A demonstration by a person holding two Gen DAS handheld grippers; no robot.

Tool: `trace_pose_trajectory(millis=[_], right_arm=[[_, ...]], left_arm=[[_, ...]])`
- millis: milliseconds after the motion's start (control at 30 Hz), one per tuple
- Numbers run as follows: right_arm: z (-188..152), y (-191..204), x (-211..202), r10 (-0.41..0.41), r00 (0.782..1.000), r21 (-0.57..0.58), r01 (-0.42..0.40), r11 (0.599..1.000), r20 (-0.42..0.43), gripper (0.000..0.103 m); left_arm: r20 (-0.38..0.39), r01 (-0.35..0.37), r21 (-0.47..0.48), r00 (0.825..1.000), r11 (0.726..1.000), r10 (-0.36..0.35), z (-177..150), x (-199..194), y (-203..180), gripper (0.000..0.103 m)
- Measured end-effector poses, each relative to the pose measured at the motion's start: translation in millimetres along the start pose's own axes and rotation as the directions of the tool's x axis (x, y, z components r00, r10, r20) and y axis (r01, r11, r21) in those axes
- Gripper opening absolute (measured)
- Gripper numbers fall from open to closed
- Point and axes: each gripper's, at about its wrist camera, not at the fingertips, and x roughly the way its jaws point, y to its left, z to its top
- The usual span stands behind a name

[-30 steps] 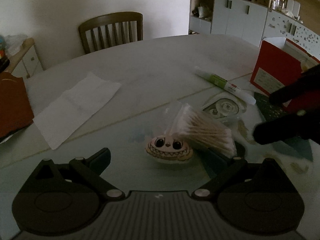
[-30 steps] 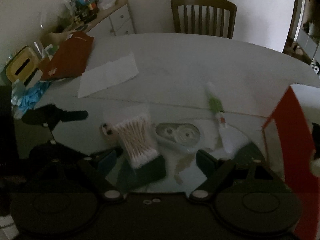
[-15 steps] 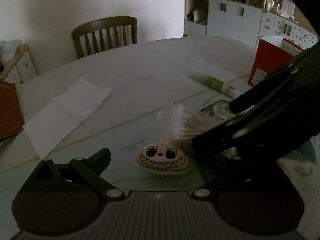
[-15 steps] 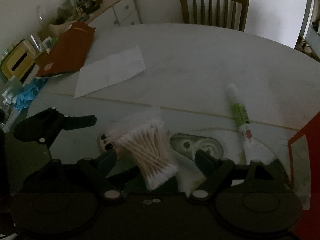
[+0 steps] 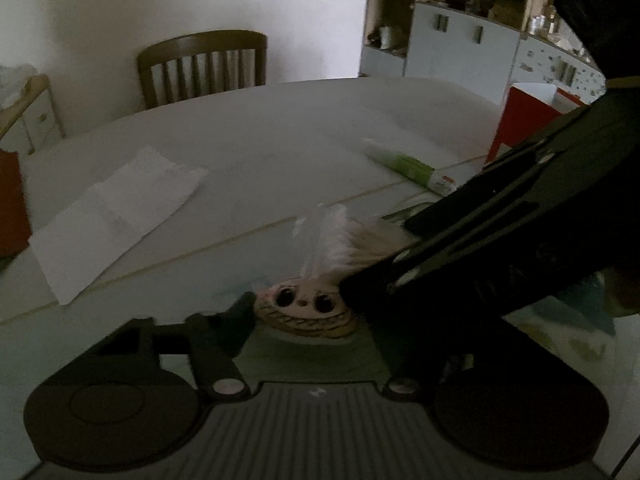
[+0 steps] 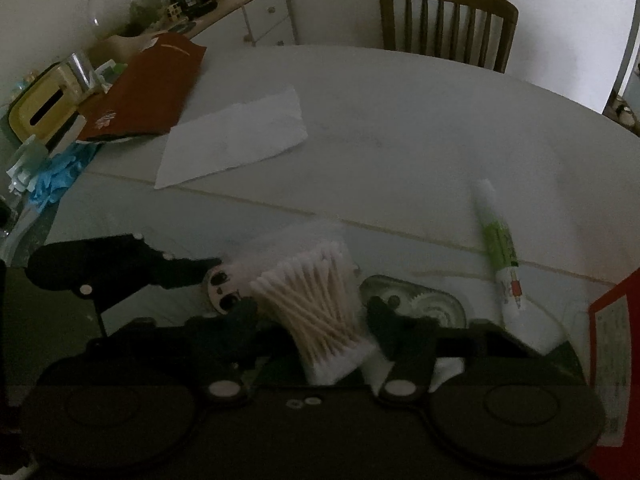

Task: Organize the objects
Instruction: 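Grasp the cartoon-face cookie with left tool while right tool grasps the cotton swab bag, then carry the cookie with left tool while right tool carries the swab bag to the shoebox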

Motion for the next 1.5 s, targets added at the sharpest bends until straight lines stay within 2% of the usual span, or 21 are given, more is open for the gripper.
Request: trace_pose_trajectory(millis=[167, 400, 900, 1267, 1500], right_arm=[[-2, 5, -2, -0.024, 1.000, -0.021, 0.024, 0.999, 0.007, 0.034], [-9, 6, -21, -0.027, 0.999, -0.002, 0.027, 1.000, 0.041, 0.026], [-45, -2, -101, -0.011, 0.991, 0.082, 0.000, 0.997, 0.130, 0.026], [-82, -28, -163, -0.039, 0.983, 0.140, 0.013, 0.990, 0.179, 0.026], [-100, -56, -192, -0.046, 0.975, 0.164, 0.010, 0.986, 0.216, 0.026]], left_arm=[[-0.010, -0.011, -0.016, 1.000, 1.000, 0.011, 1, -1, 0, 0.052], [-0.010, -0.007, -0.059, 1.000, 0.998, 0.006, 2, -12, 1, 0.051], [0.053, 0.038, -0.121, 0.998, 0.992, -0.032, 9, -70, -22, 0.051], [0.121, 0.064, -0.115, 0.991, 0.991, -0.050, 21, -111, -70, 0.051], [0.136, 0.082, -0.094, 0.988, 0.992, -0.069, 32, -116, -109, 0.051]])
